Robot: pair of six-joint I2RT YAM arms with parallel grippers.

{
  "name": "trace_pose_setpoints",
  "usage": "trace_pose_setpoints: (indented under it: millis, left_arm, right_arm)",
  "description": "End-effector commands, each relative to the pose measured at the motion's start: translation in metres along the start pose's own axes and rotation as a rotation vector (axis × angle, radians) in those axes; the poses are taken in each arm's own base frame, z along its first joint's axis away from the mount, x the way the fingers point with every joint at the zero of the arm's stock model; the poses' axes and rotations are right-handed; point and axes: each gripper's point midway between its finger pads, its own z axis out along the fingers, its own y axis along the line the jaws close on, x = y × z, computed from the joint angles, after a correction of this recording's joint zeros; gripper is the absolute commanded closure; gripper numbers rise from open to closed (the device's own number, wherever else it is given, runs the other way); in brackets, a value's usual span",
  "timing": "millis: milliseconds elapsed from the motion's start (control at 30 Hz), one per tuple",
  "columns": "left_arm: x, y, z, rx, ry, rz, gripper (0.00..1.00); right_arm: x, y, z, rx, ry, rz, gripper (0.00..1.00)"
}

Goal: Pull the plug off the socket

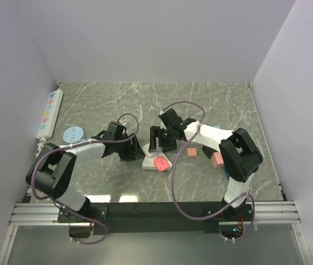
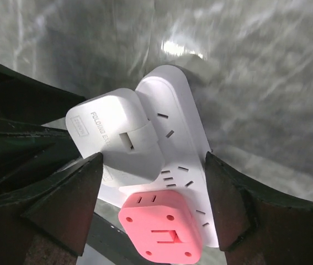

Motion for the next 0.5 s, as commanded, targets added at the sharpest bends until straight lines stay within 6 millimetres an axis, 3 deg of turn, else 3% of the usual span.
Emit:
trace_pose_setpoints:
  millis: [0,133,200,267,400,467]
  left_arm:
    - [0.014,0.009,-0.004,-0.027,0.002,-0.041,0.36]
    - [-0.012,-0.001,-0.028,-0.065,-0.123,-0.049,0.33]
    - [-0.034,-0.007,-0.04,-0.097,-0.205,-0.045,0.32]
    - [-0.04,-0.008,-0.052,-0.126,-0.231,-0.038,0.3]
    - [-0.052,-0.015,-0.067,-0.143,-0.265,-0.026,0.3]
    - [-0.052,-0.018,-0.073,-0.125,-0.282,-0.028,0.29]
  right_arm:
    - [0.003,-0.005,-0.019,0.096,-0.063,-0.014,0.18]
    - [-0.023,-0.024,-0.047,0.252,-0.213,0.022,0.09]
    - [-0.038,-0.027,-0.07,0.31,-0.302,0.016,0.08]
    - [-0.041,-0.024,-0.081,0.304,-0.319,-0.036,0.07]
    - [-0.017,-0.015,-0.094,0.277,-0.247,-0.194,0.09]
    - [0.007,-0.007,-0.094,0.245,-0.205,-0.293,0.09]
